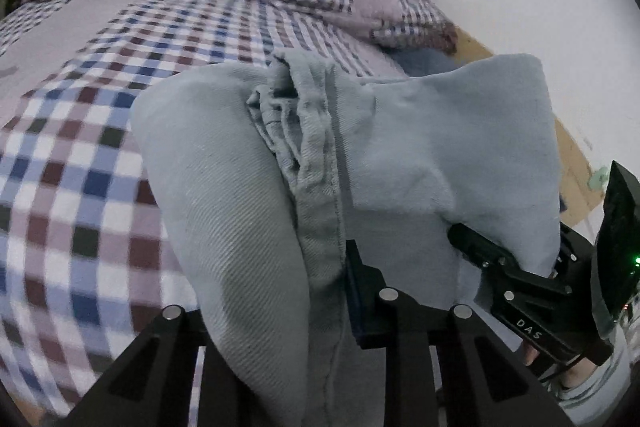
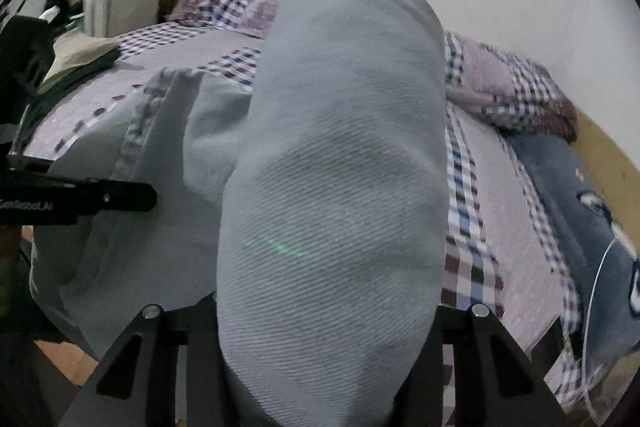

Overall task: Fold clothes
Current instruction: 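Lift the folded pants with the left gripper and carry them off the bed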

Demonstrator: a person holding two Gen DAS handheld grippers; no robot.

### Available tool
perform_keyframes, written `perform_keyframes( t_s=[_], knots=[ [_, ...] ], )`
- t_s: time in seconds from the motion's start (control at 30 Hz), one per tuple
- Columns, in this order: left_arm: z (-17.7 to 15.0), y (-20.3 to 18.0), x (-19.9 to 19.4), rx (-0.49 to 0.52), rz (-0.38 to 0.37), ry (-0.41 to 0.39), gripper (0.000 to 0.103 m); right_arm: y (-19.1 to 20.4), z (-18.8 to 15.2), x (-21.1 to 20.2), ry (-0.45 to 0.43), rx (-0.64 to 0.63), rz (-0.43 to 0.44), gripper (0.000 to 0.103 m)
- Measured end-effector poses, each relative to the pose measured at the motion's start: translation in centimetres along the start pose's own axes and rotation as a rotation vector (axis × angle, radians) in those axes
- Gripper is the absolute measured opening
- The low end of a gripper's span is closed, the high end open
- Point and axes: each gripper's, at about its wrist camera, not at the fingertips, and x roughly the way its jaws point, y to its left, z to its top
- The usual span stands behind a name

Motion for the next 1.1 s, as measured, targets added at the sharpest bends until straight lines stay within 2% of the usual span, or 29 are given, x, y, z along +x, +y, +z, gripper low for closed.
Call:
perform_keyframes(
  t_s=[0.13, 0.27, 0.5, 0.73, 0.9, 1.0, 1.1],
  knots=[
    [-1.1, 0.5, -4.0, -0.049, 0.029, -0.114, 0.025, 2.9, 2.7, -2.4, -0.062, -0.101, 0.006, 0.044],
    [-1.8, 2.6, -9.3, -0.135, 0.058, -0.256, 0.025, 6.9, 6.8, -4.6, -0.148, -0.231, 0.024, 0.044],
    [-1.6, 8.2, -18.5, -0.289, 0.160, -0.479, 0.025, 17.1, 15.3, -7.2, -0.305, -0.459, 0.093, 0.044],
    [-1.9, 15.3, -28.2, -0.415, 0.305, -0.651, 0.025, 28.8, 23.4, -9.0, -0.450, -0.646, 0.198, 0.044],
    [-2.5, 20.3, -34.1, -0.507, 0.406, -0.755, 0.025, 37.1, 28.1, -9.4, -0.528, -0.770, 0.271, 0.044],
    [-2.5, 23.6, -36.4, -0.554, 0.456, -0.808, 0.025, 42.1, 31.2, -8.7, -0.558, -0.847, 0.300, 0.044],
    [-2.3, 27.2, -38.3, -0.611, 0.490, -0.827, 0.025, 46.6, 34.1, -6.9, -0.566, -0.929, 0.311, 0.044]
  ],
)
